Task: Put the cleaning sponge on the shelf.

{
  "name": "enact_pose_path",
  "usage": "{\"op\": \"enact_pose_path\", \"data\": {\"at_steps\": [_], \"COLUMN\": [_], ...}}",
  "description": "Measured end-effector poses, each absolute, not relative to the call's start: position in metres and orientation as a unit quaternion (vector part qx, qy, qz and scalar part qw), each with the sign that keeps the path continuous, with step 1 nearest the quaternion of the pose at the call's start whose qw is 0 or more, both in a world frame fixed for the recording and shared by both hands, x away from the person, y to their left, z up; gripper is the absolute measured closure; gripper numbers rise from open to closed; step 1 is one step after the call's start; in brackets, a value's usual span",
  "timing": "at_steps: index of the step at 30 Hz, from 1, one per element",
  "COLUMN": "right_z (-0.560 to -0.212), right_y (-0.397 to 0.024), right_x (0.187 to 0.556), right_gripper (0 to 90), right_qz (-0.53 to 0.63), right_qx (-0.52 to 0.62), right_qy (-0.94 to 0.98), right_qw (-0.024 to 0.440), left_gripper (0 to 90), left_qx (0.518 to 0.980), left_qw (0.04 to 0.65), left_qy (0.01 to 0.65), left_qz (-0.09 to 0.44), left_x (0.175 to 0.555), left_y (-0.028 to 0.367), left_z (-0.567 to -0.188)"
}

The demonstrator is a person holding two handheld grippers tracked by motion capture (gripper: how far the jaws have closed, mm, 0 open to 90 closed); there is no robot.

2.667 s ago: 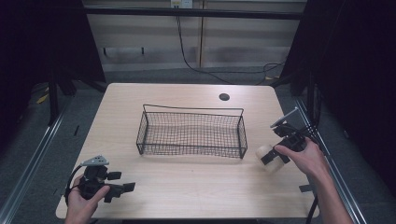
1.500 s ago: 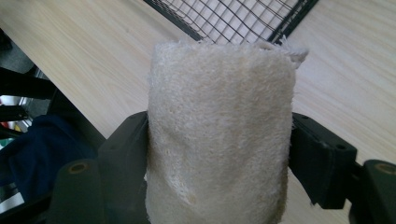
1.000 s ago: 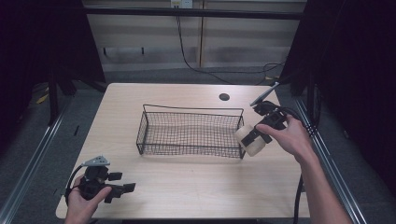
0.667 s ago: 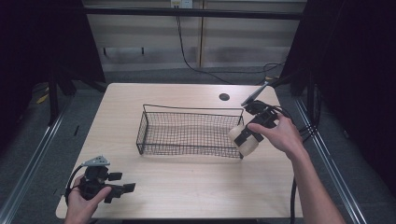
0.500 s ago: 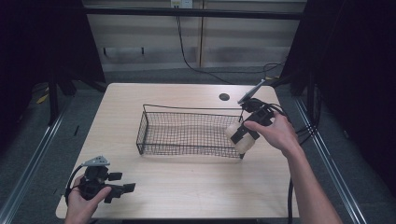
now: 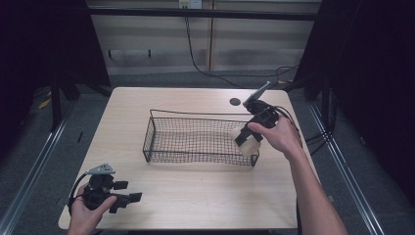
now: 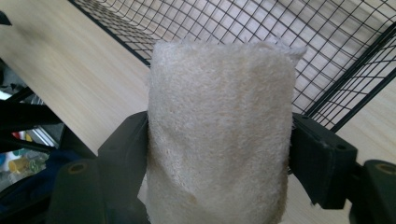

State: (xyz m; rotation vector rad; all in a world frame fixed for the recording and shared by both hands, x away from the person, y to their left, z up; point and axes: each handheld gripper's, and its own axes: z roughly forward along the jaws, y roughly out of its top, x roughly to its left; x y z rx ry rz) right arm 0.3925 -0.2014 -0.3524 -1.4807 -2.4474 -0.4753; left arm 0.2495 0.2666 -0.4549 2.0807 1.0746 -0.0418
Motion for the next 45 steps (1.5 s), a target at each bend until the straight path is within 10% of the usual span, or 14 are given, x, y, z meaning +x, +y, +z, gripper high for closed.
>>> {"op": "enact_pose_path", "data": {"at_steps": [45], "right_z": [-0.402], "right_y": [-0.188], "right_x": [0.414], "right_gripper": [26.1], "right_qz": [-0.149], "right_qx": [-0.636], "right_qy": [-0.753], "right_qw": [0.077], "left_gripper": [20.0], "left_qx": [0.818], "left_qw": [0.389], "left_qy": [0.424], "left_qz": [-0.015], "left_x": [0.25], "left_y": [0.267], "left_z": [-0.455]}}
